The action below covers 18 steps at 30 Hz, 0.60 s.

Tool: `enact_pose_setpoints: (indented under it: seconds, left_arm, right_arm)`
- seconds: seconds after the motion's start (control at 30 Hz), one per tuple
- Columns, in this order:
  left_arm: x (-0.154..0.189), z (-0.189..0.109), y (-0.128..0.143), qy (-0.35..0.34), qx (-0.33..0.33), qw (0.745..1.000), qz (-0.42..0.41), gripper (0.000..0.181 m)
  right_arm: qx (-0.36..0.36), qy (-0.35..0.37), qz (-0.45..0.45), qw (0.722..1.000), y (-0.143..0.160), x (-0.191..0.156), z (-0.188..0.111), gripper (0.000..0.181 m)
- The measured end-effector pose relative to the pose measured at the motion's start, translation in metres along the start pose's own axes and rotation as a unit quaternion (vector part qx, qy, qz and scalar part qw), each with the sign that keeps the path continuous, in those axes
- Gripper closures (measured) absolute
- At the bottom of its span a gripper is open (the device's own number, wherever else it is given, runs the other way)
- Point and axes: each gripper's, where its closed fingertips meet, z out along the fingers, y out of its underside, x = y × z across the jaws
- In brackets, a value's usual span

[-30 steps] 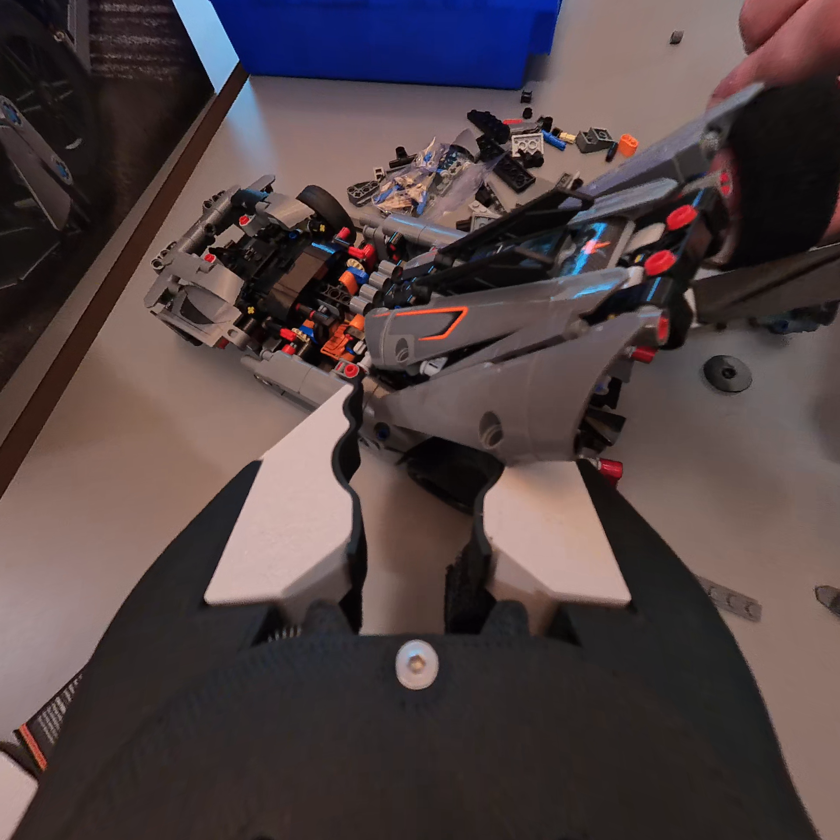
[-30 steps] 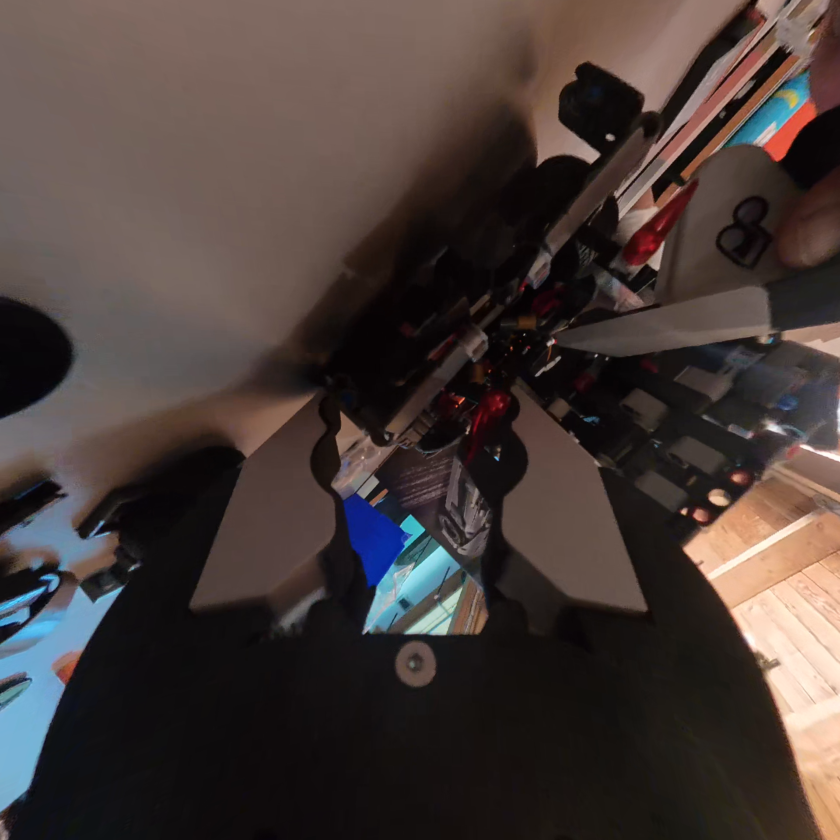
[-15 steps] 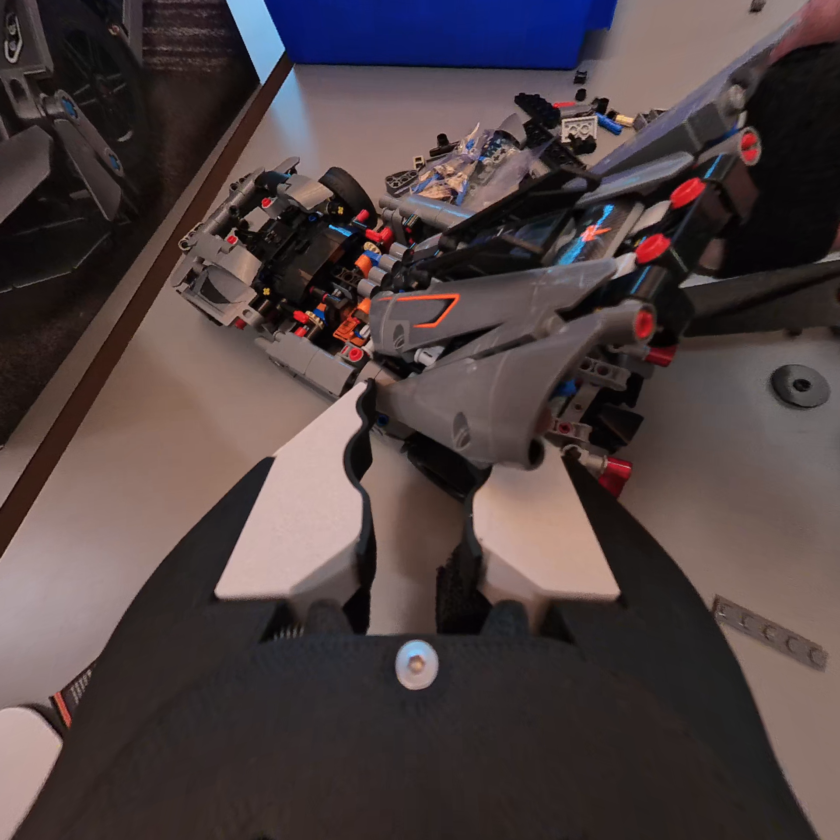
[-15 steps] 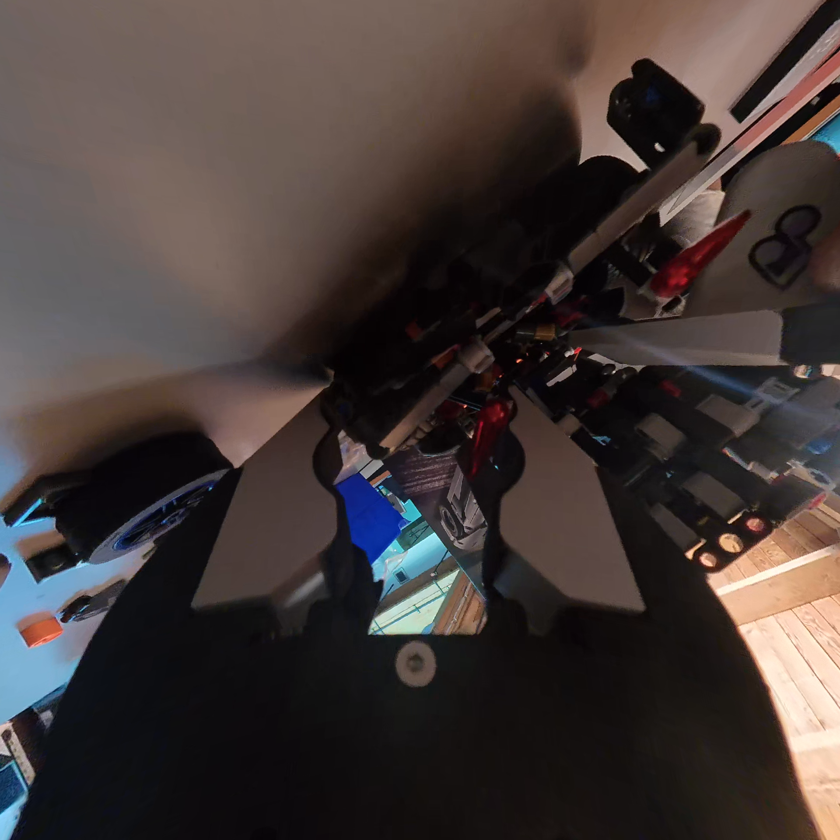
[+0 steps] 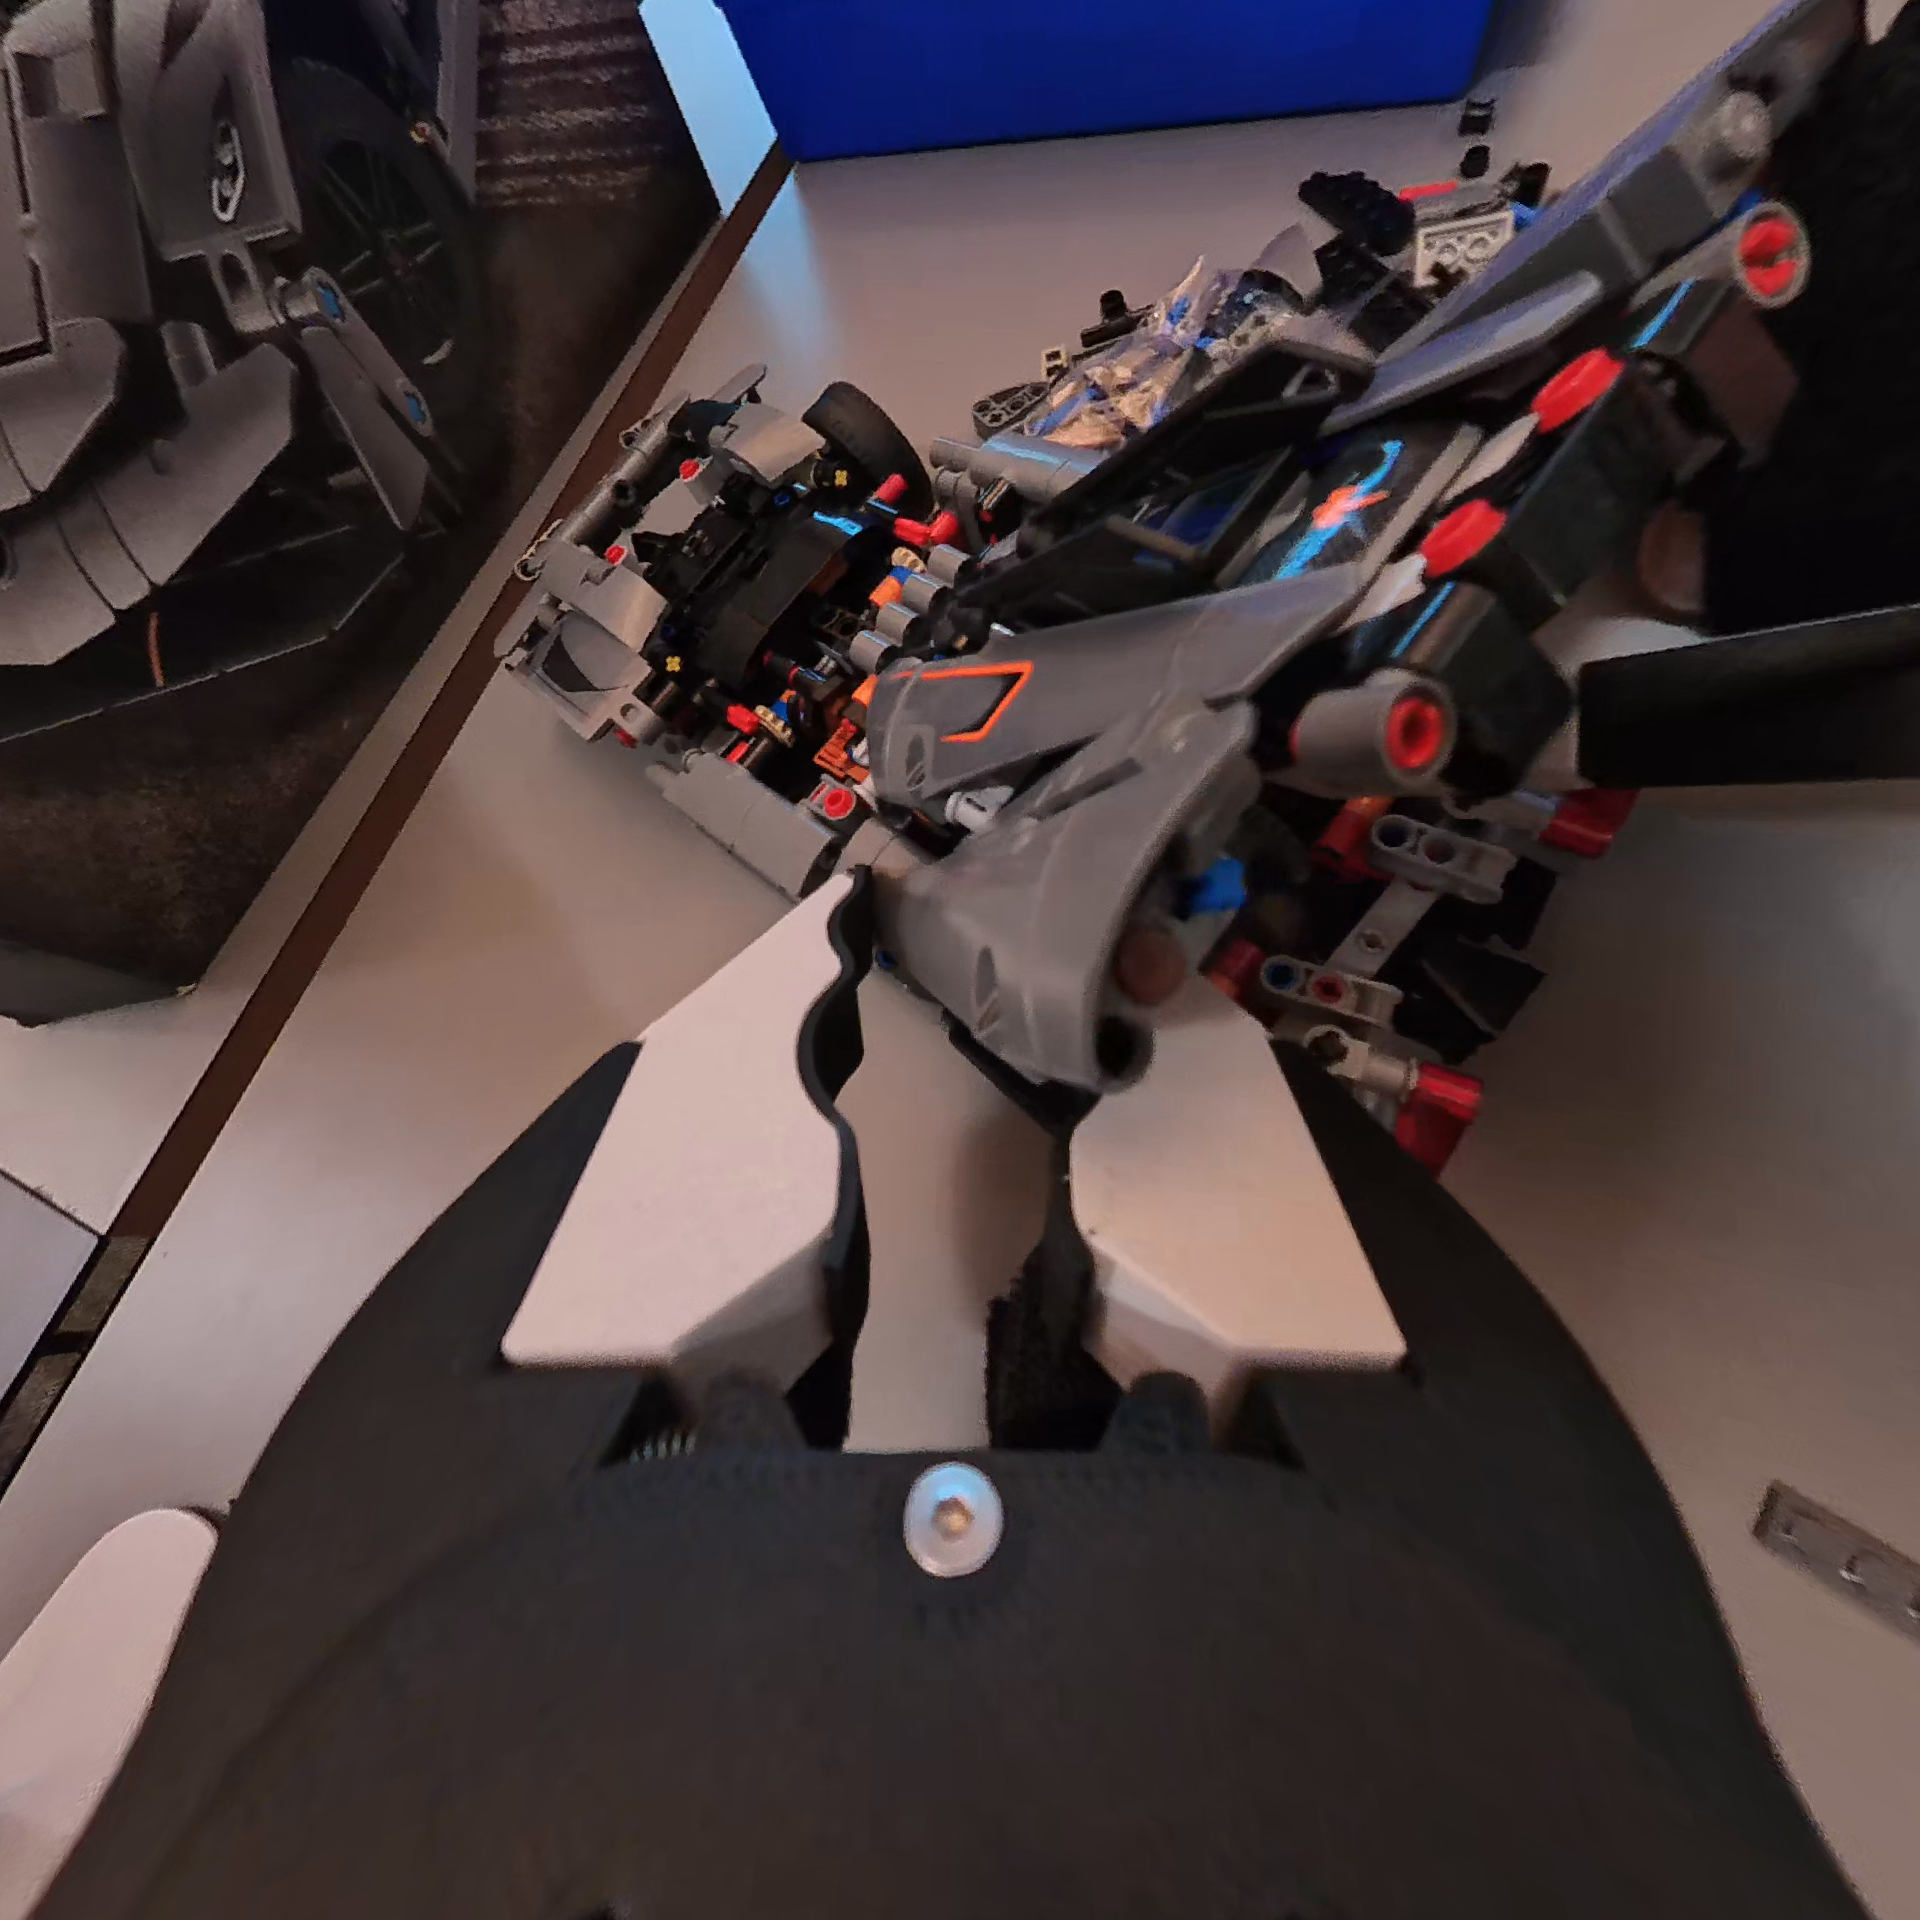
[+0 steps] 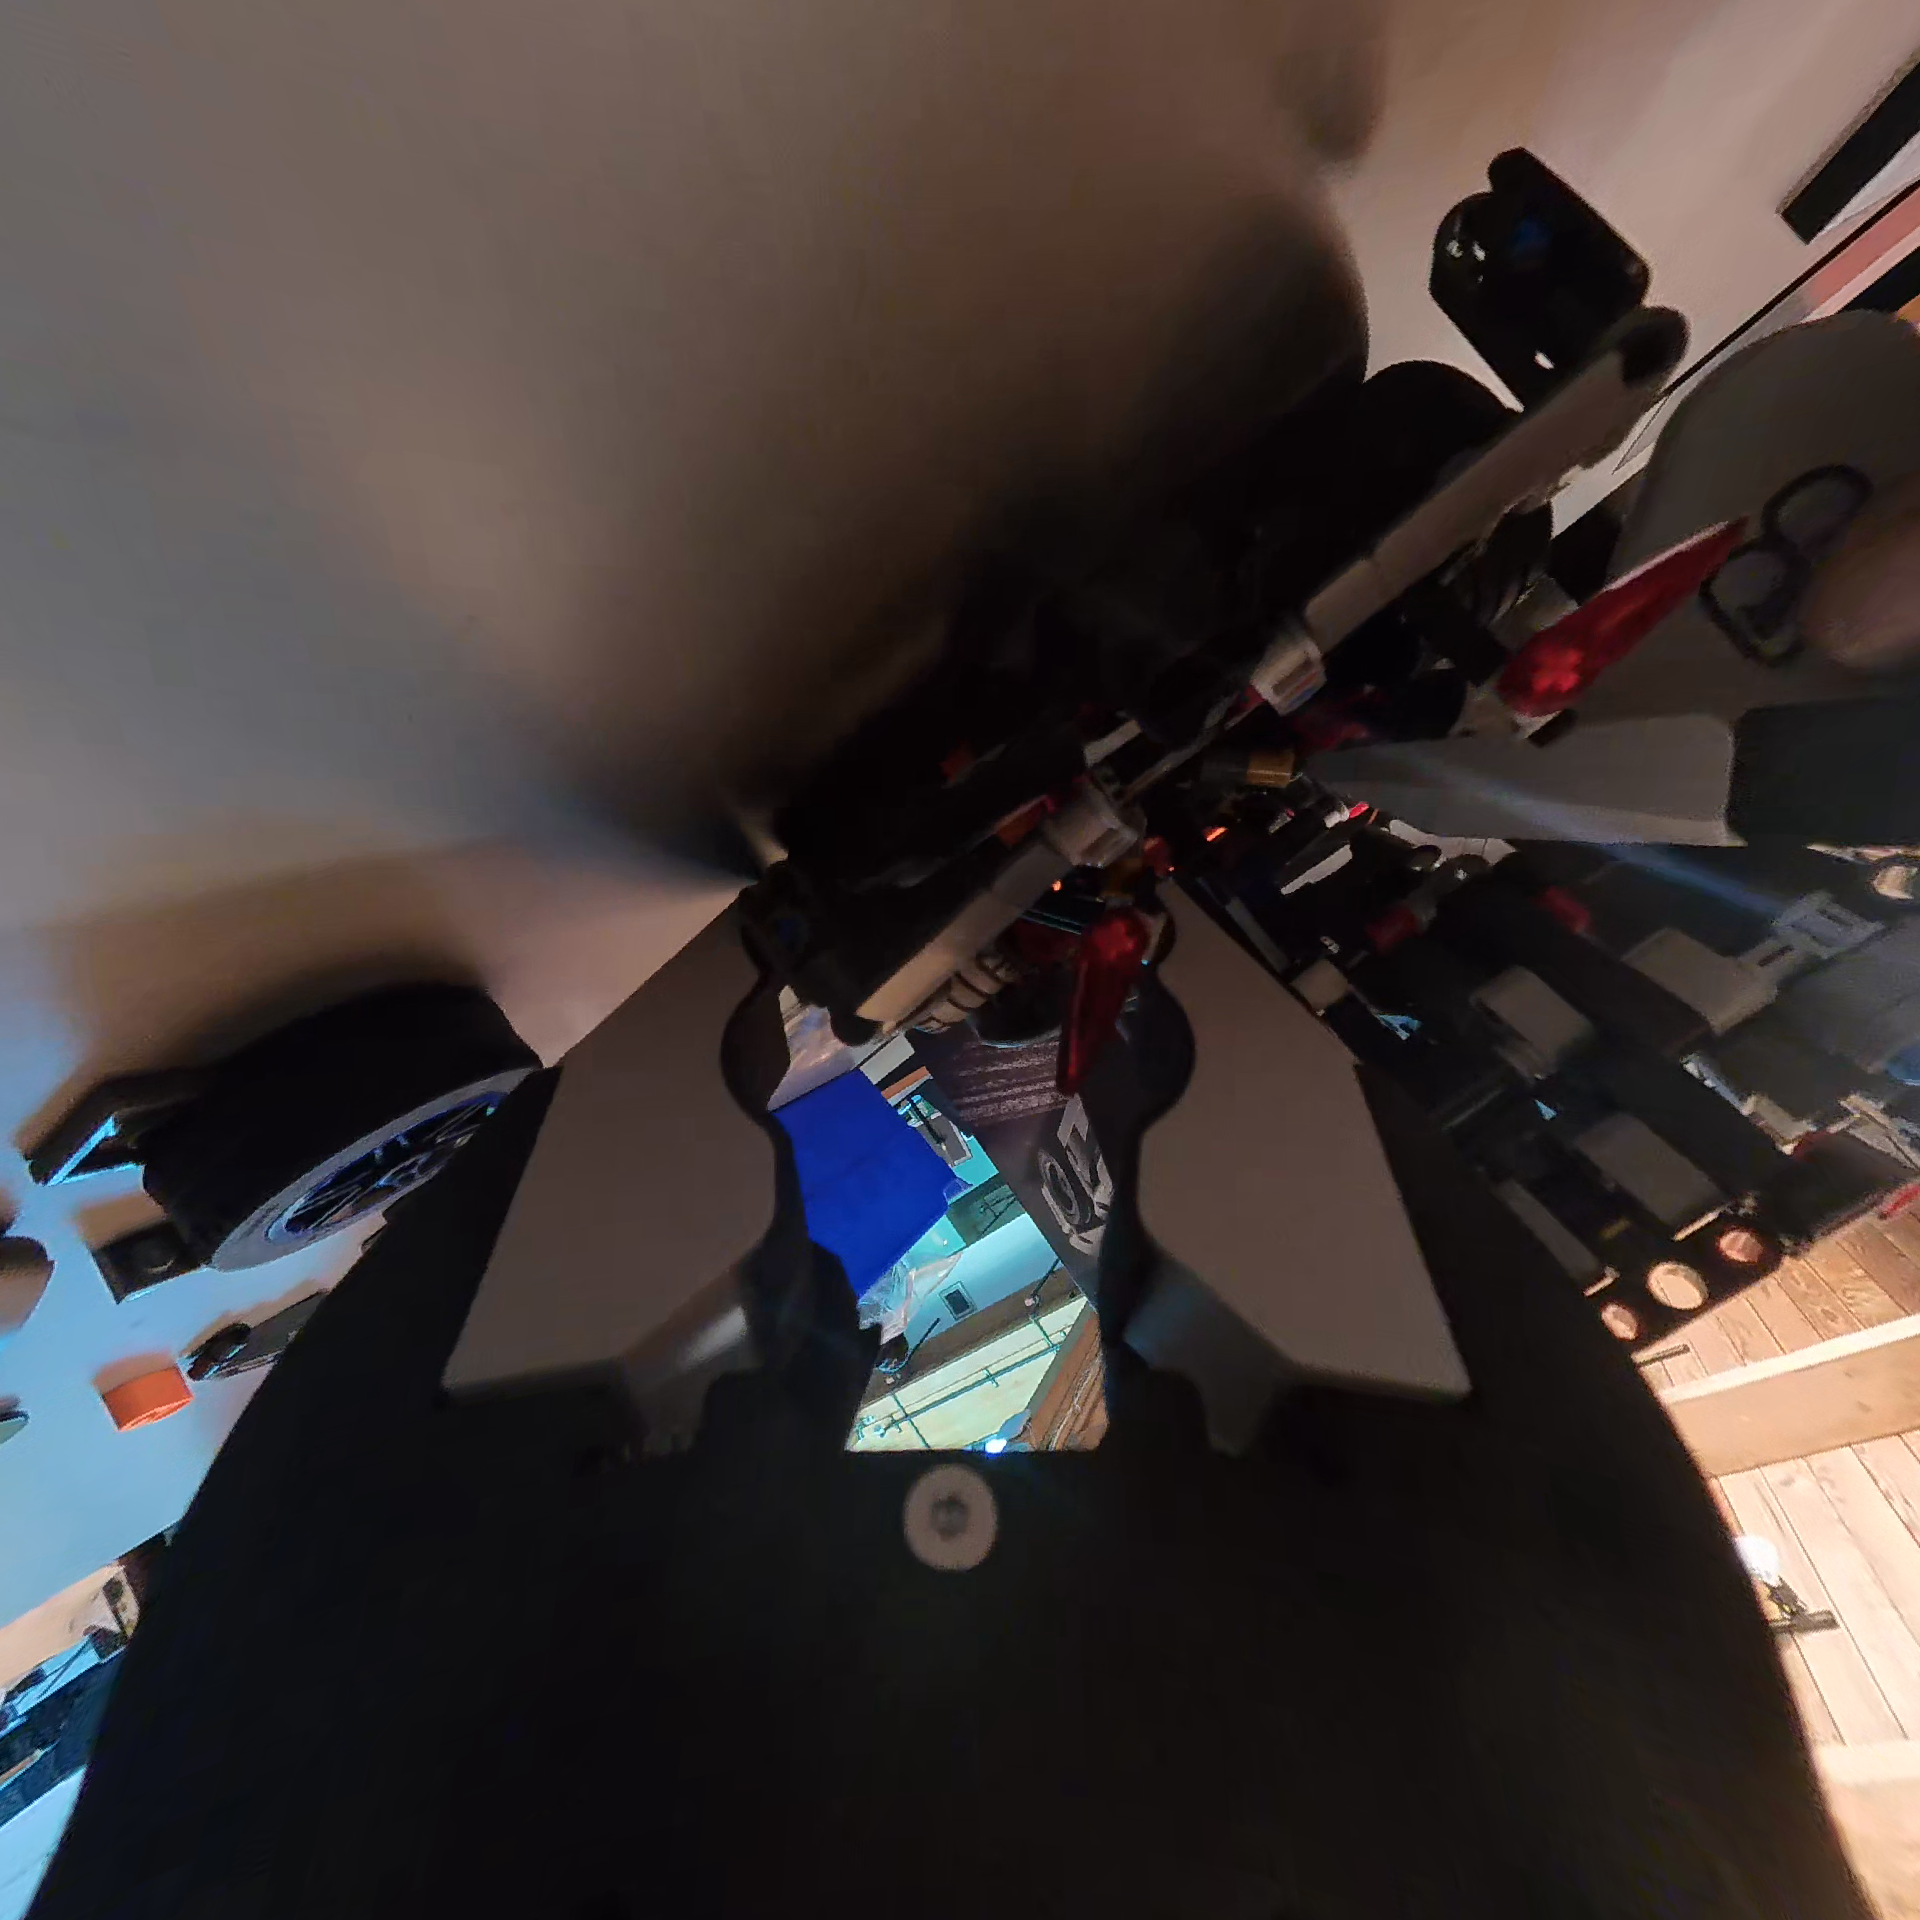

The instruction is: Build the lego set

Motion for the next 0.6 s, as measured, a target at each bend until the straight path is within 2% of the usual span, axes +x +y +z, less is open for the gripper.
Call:
enact_pose_setpoints:
  seconds: [0.6]
  left_arm:
    - [-0.0026,0.0064,0.0035,-0.054,-0.020,0.998,0.033,0.145]
  right_arm:
    - [-0.004,-0.010,0.000,1.000,0.0019,-0.0011,0.0006,0.119]
